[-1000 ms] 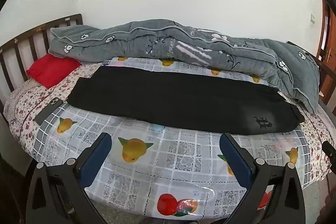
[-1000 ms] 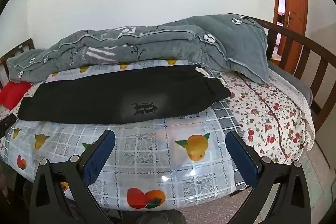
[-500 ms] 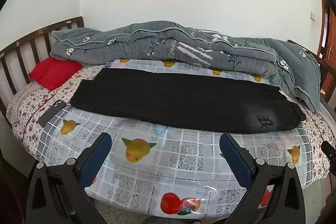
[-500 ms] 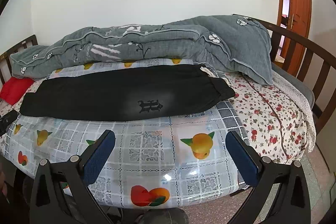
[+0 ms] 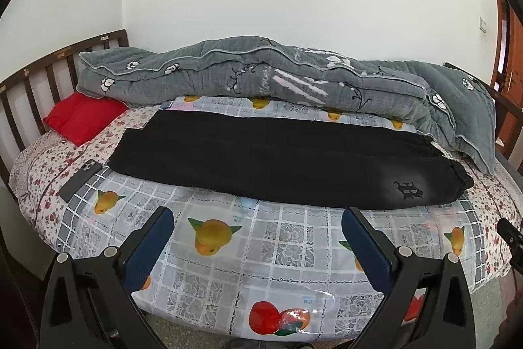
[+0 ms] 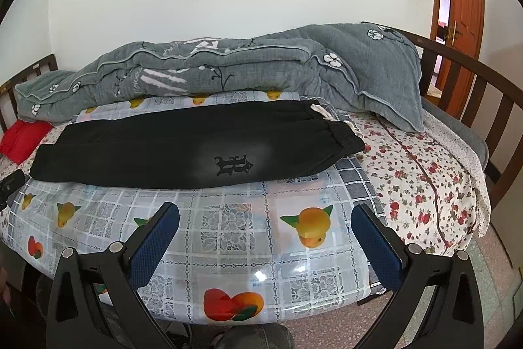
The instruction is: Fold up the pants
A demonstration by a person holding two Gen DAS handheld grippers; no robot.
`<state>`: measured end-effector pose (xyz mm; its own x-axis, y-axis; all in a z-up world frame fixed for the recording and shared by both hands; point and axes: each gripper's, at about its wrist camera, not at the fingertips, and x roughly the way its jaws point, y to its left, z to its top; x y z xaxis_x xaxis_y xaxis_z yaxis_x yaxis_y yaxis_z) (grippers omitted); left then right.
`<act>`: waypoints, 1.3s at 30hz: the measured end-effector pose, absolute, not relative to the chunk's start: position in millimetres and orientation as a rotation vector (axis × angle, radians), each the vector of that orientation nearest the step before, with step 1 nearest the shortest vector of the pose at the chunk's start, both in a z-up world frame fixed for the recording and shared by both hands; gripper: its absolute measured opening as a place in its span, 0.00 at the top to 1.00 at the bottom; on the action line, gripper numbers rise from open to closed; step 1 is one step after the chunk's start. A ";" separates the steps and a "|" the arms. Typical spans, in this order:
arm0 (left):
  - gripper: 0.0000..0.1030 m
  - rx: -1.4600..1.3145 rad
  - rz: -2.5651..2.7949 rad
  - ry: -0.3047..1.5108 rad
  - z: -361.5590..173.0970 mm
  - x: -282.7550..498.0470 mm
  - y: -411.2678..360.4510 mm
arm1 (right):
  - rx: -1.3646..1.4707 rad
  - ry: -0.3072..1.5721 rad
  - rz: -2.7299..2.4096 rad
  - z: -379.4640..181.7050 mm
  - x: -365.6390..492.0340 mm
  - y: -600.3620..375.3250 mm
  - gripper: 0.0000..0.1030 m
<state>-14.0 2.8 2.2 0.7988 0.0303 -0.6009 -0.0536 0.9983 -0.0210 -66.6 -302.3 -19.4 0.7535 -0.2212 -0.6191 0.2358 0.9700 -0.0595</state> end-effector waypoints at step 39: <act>0.00 -0.028 0.028 0.629 5.5 -18.5 -1.7 | 0.021 0.658 -0.261 -12.1 -70.8 -301.4 0.00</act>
